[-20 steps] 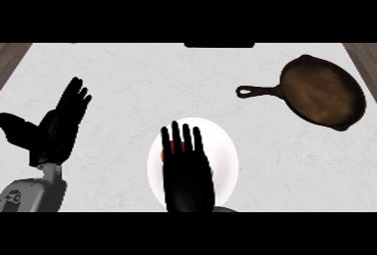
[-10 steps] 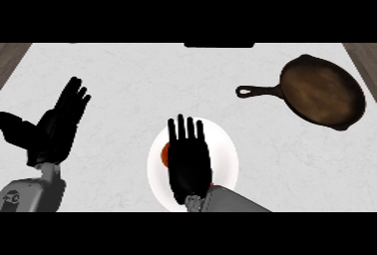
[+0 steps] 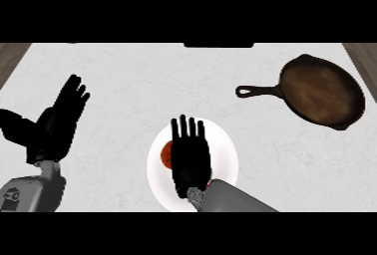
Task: Pick the tomato from the plate and place it in the pan
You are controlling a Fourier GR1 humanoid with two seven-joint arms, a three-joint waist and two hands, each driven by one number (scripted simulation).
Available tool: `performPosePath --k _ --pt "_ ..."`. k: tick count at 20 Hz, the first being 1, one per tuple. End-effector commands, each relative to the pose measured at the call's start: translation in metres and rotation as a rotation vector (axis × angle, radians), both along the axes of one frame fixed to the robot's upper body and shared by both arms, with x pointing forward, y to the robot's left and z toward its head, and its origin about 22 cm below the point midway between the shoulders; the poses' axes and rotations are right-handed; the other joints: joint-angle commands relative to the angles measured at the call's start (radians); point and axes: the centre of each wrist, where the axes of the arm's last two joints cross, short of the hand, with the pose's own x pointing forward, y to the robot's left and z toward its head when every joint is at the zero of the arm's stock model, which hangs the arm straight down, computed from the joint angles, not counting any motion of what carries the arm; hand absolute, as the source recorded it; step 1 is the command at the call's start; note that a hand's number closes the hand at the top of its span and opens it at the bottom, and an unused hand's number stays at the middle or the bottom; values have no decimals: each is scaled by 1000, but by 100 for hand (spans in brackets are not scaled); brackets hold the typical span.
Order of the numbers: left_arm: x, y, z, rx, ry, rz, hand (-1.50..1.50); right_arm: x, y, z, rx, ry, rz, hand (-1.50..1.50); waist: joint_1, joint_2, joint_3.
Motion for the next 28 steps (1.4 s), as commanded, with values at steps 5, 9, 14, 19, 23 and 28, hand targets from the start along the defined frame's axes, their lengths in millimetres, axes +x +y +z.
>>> performPosePath --k 5,9,14,19,23,28 --pt "6 -1 0 -13 -5 -1 0 30 6 0 54 10 -46 -150 8 2 0" --pt "24 2 11 2 -2 -8 0 25 7 -23 51 39 4 150 9 4 0" --pt "4 -5 -6 -6 9 -5 0 27 8 -34 45 -42 60 150 13 2 0" --pt "6 -7 -11 4 -8 2 0 32 5 -45 87 -79 78 150 20 5 0" --pt "0 -20 -10 -4 2 11 0 34 7 -28 128 -87 80 150 3 0 0" --pt "-2 5 -6 -1 -21 28 0 151 -120 7 239 8 -805 150 -40 32 3"
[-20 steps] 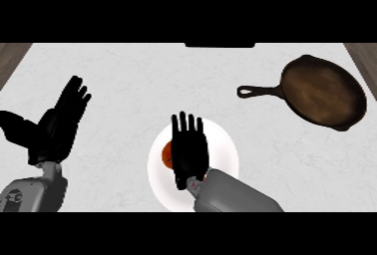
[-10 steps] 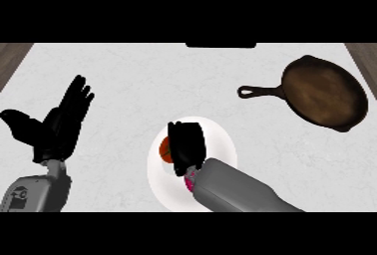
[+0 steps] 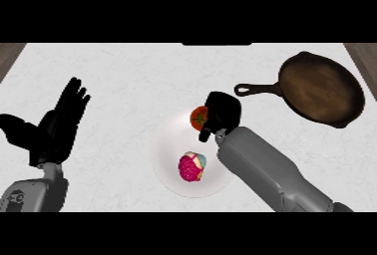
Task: Pick the tomato from the plate and place it in the pan
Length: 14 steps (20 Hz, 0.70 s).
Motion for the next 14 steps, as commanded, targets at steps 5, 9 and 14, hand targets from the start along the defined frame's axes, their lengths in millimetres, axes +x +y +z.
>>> performPosePath --k 5,9,14 --pt "1 1 8 6 -30 -15 0 87 -154 61 38 51 -828 150 34 28 -8" --pt "5 -13 11 -2 -39 -79 0 106 -209 103 -170 -3 -1030 150 93 36 -13" --pt "12 -30 17 15 -52 -128 0 119 -235 159 -371 -91 -1188 150 147 42 -12"
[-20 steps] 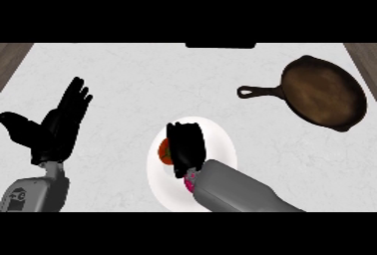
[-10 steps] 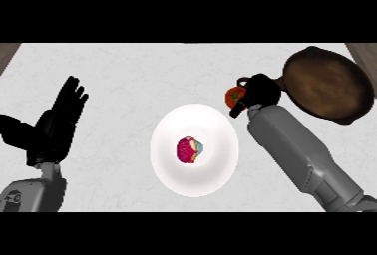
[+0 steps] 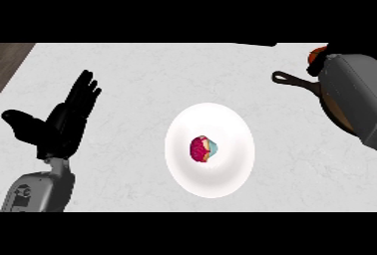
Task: Pick the tomato from the plate and place it in the pan
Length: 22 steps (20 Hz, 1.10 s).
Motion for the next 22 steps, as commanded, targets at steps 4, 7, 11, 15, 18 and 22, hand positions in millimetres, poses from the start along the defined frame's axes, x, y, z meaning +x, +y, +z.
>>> performPosePath --k 4,7,11,15,18,22 --pt "5 -17 5 -12 -13 -79 0 13 -28 73 -128 -38 -420 150 68 10 3" --pt "6 -22 4 3 -10 -92 0 13 -36 97 -164 -66 -468 150 68 11 4" --pt "13 -23 15 -13 -14 -74 0 10 -51 107 -193 -96 -522 150 51 6 8" --pt "14 -20 10 4 -2 -62 0 8 -61 98 -218 -120 -534 150 28 8 9" --pt "12 -10 7 1 18 -24 0 6 -64 99 -245 -139 -537 150 12 -5 8" --pt "6 -8 -6 -16 31 -7 0 5 -69 92 -245 -170 -537 150 -13 -18 7"
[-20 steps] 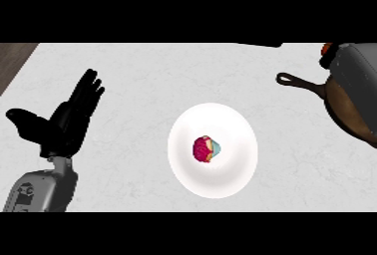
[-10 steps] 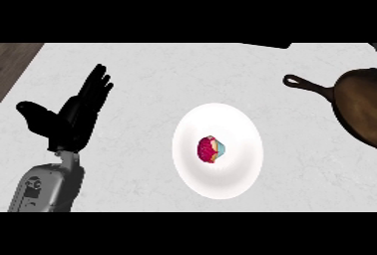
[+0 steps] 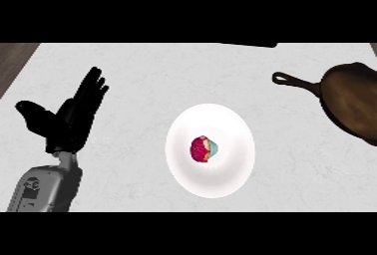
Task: Pick the tomato from the plate and place it in the pan
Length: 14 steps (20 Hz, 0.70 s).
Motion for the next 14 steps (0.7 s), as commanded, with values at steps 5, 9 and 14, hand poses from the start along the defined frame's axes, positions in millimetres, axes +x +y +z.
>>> performPosePath --k 5,9,14 --pt "-4 13 -1 1 17 47 0 -5 -8 -46 31 -148 -205 150 -46 -19 3" --pt "-5 20 -4 -10 15 79 0 -11 -2 -94 77 -158 -182 150 -70 -24 4" --pt "-9 22 3 8 5 75 0 -18 -3 -121 96 -194 -176 150 -65 -27 5"
